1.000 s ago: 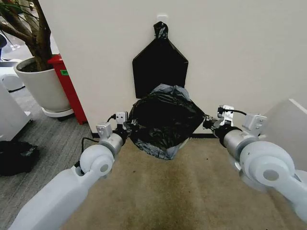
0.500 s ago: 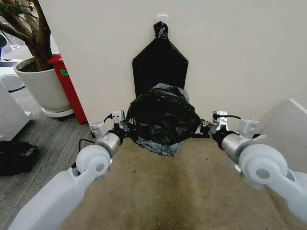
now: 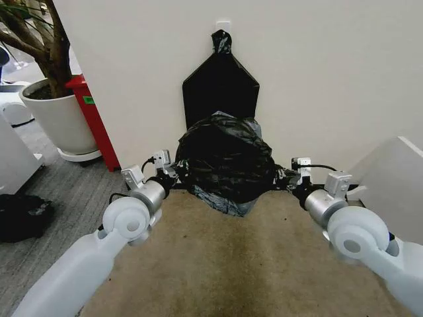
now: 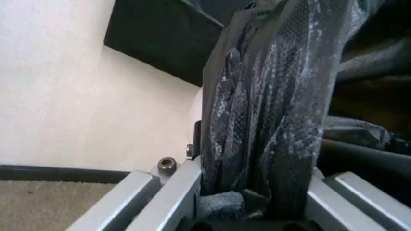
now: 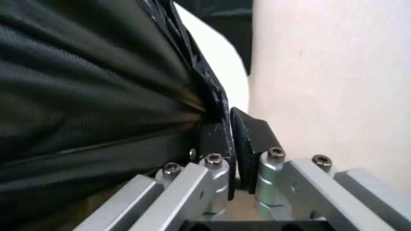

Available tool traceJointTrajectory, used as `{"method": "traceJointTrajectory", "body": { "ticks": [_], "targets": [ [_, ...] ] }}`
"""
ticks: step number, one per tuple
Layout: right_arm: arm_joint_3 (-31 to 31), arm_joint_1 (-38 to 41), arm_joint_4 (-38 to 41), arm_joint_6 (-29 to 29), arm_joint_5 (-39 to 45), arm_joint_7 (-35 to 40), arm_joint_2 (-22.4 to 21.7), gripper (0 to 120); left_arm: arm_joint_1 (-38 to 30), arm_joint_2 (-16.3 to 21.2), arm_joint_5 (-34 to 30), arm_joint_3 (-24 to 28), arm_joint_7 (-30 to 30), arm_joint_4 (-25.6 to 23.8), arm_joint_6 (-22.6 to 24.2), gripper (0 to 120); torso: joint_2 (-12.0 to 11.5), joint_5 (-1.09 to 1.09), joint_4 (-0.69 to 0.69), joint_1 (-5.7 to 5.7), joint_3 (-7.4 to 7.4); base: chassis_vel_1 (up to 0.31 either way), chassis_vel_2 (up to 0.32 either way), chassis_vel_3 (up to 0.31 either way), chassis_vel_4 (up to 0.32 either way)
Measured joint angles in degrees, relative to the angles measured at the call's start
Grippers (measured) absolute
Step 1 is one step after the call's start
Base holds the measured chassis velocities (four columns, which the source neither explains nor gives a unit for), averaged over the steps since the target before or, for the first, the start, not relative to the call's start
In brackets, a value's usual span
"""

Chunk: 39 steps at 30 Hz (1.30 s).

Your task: Place the garbage bag over the trash bin.

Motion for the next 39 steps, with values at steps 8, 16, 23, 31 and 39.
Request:
{"method": "traceJointTrajectory", "body": {
  "ticks": [8, 16, 23, 31, 39],
  "targets": [
    [0.13, -0.94, -2.05, 3.83, -5.99, -3.64, -0.47, 21, -0.30, 0.06, -2.43, -0.36, 0.06, 0.44, 0.23, 0, 0.00, -0.01, 0.00, 0.00, 0.00, 0.000, 0.000, 0.000, 0.000],
    [1.04, -1.87, -0.69, 4.94, -2.69, -3.40, -0.08, 51, -0.43, 0.38, -2.44, -0.63, -0.24, 1.39, 0.78, 0, 0.00, 0.00, 0.00, 0.00, 0.00, 0.000, 0.000, 0.000, 0.000],
    [4.21, -0.11, 3.35, 1.14, 15.05, 3.08, -0.08, 76, 0.19, 0.88, 1.81, -0.17, 1.55, 2.83, 0.90, 0, 0.00, -0.01, 0.01, 0.00, 0.00, 0.000, 0.000, 0.000, 0.000],
    [11.13, 0.13, 6.40, -1.64, 25.95, 5.26, -1.41, 99, 0.16, 1.79, 6.49, 0.04, 4.27, 4.18, 0.52, 0, 0.00, 0.01, 0.00, 0.00, 0.00, 0.000, 0.000, 0.000, 0.000],
    [18.08, 4.45, 4.19, -9.29, 41.20, -0.79, -4.57, 100, 1.36, 3.31, 15.63, 0.92, 12.49, 4.91, -1.93, 0, 0.00, -0.01, 0.01, 0.00, 0.00, 0.000, 0.000, 0.000, 0.000]
  ]
}}
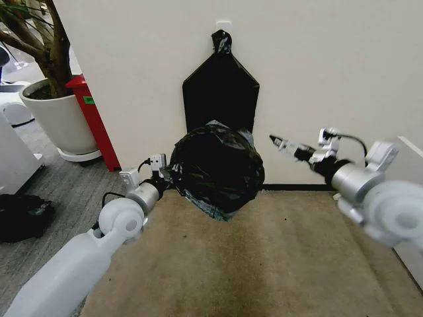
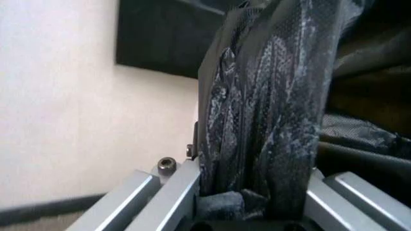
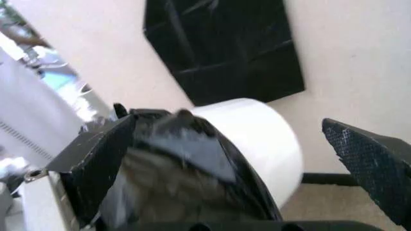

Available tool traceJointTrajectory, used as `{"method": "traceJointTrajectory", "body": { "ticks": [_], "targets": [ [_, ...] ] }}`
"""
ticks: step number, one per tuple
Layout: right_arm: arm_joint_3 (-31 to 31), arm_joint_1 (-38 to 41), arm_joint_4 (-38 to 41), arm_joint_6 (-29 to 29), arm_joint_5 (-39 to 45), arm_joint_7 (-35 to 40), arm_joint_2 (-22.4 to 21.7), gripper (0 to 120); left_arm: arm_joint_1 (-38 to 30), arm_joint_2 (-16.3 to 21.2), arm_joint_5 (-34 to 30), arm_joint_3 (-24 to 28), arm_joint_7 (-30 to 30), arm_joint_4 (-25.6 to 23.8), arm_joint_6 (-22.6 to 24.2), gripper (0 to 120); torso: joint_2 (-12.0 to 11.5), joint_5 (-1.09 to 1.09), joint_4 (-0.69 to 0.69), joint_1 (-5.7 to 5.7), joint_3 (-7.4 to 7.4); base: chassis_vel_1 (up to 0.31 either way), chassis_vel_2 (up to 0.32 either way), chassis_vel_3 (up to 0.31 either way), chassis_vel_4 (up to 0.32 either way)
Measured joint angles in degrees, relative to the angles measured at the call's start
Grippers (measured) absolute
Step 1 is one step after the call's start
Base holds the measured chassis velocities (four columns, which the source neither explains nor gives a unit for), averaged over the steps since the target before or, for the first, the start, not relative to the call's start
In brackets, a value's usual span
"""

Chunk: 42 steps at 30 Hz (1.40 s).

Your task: Place the garbage bag over the trash bin.

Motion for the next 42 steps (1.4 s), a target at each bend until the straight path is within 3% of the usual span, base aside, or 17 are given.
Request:
{"method": "traceJointTrajectory", "body": {
  "ticks": [5, 11, 19, 32, 42],
  "targets": [
    [-0.46, 1.01, -5.74, -6.64, -1.73, -14.79, -2.21, 100, 0.61, 1.58, 4.44, 0.17, 5.68, 0.26, -3.14, 0, 0.00, 0.02, -0.01, 0.00, 0.00, 0.000, 0.000, 0.000, 0.000],
    [-3.07, 1.09, -6.57, -8.68, -8.30, -21.72, -2.96, 100, 0.45, 2.51, 6.08, 0.30, 6.63, -0.07, -3.93, 0, 0.00, 0.01, 0.00, 0.00, 0.00, 0.000, 0.000, 0.000, 0.000],
    [-7.77, 2.21, -5.94, -7.14, -13.34, -21.62, -2.12, 100, 0.34, 2.73, 6.55, 0.59, 6.33, -1.17, -3.93, 0, 0.00, 0.01, -0.01, 0.00, 0.00, 0.000, 0.000, 0.000, 0.000],
    [-12.12, 8.60, -6.66, -5.43, -12.66, -16.68, -1.18, 100, 2.17, 4.56, 10.24, 0.10, 8.43, -3.45, -4.96, 0, 0.00, 0.00, 0.00, 0.00, 0.00, 0.000, 0.000, 0.000, 0.000],
    [-14.42, 12.64, -11.54, -5.47, -12.45, -15.58, -0.27, 100, 3.03, 5.56, 14.13, 0.00, 11.35, -4.10, -6.76, 0, 0.00, 0.00, 0.00, 0.00, 0.00, 0.000, 0.000, 0.000, 0.000]
  ]
}}
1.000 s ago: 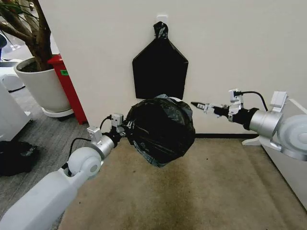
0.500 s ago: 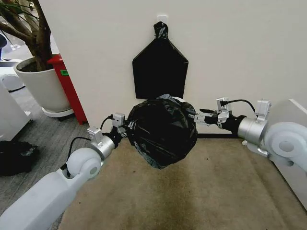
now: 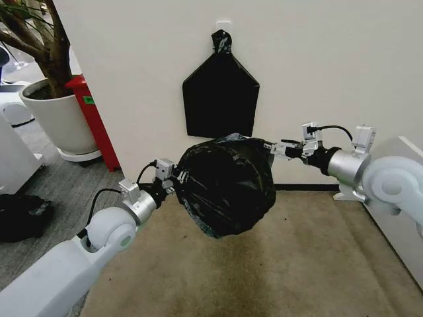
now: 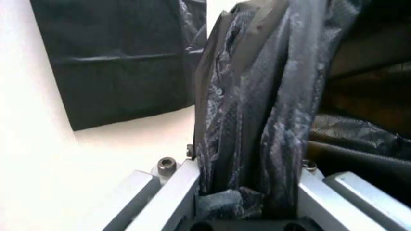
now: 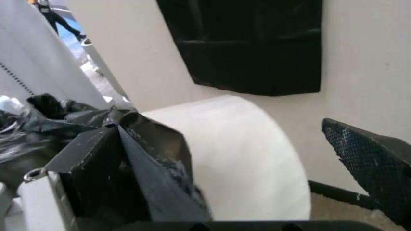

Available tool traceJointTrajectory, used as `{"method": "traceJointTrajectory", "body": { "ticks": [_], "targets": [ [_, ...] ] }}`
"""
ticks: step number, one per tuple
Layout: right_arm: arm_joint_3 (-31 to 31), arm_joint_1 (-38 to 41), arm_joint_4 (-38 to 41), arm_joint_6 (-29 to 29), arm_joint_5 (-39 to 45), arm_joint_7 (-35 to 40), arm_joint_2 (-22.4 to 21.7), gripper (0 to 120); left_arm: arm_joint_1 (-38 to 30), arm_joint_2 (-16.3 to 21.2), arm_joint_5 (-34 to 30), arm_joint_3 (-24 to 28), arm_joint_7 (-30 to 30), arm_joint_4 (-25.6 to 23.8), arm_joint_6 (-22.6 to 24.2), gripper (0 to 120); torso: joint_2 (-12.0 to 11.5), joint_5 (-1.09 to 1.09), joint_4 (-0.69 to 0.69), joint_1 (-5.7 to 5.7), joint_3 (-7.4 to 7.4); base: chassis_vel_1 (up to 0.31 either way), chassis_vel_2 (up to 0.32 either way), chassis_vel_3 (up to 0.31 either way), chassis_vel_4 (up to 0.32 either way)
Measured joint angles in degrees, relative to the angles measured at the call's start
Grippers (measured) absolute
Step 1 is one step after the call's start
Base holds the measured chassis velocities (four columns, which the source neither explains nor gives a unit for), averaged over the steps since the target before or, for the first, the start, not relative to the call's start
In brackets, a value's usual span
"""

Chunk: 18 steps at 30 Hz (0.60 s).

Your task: Place the garbage bag over the trash bin.

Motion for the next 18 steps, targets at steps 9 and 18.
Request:
{"method": "traceJointTrajectory", "body": {
  "ticks": [9, 18],
  "targets": [
    [-2.57, 2.59, -5.35, -0.83, -1.26, -0.21, 2.58, 100, 0.24, 0.12, 2.80, 0.28, 2.46, 0.04, -1.70, 0, 0.00, 0.01, 0.00, 0.00, 0.00, 0.000, 0.000, 0.000, 0.000],
    [-3.86, 3.24, -8.72, -1.46, -3.27, -0.83, 4.90, 100, 0.84, 0.15, 4.69, 0.34, 4.43, -0.18, -3.21, 0, 0.00, 0.01, 0.00, 0.00, 0.00, 0.000, 0.000, 0.000, 0.000]
  ]
}}
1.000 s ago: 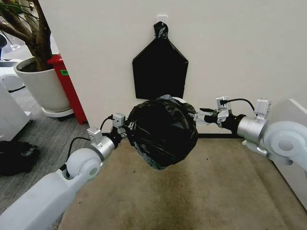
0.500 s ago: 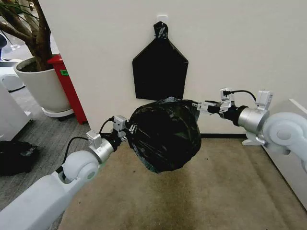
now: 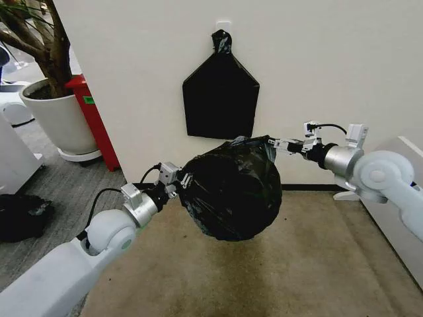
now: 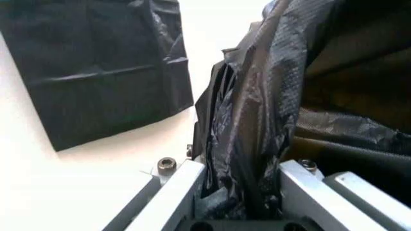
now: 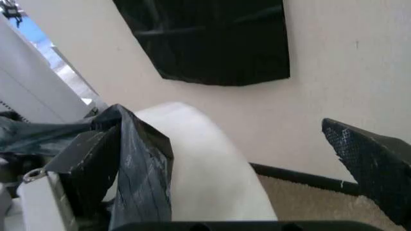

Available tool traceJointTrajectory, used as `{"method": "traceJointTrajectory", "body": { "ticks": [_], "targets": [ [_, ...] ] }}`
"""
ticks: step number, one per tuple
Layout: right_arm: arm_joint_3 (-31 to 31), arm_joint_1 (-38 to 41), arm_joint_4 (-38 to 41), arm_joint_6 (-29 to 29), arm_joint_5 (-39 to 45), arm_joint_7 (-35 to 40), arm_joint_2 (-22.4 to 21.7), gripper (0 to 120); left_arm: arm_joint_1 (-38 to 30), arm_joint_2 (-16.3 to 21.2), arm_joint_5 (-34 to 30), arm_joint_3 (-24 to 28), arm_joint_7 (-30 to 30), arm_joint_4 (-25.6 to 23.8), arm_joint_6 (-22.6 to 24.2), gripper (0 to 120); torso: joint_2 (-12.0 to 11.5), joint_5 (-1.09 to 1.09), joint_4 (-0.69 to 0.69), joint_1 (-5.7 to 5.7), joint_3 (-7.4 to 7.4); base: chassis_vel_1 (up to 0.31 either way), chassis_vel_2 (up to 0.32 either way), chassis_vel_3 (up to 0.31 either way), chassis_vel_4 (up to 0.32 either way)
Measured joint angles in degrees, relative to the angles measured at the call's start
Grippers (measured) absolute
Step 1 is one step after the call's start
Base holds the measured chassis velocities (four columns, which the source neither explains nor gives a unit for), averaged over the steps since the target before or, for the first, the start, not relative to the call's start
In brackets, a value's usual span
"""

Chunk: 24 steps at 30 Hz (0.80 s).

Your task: Place the garbage bag over the trash bin.

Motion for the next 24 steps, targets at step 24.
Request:
{"method": "traceJointTrajectory", "body": {
  "ticks": [24],
  "targets": [
    [5.05, -5.50, 5.13, 0.74, 8.31, 1.02, -4.83, 100, -0.12, -2.39, -7.76, -0.26, -2.76, 2.94, 2.58, 0, 0.00, 0.00, -0.01, 0.00, 0.00, 0.000, 0.000, 0.000, 0.000]
  ]
}}
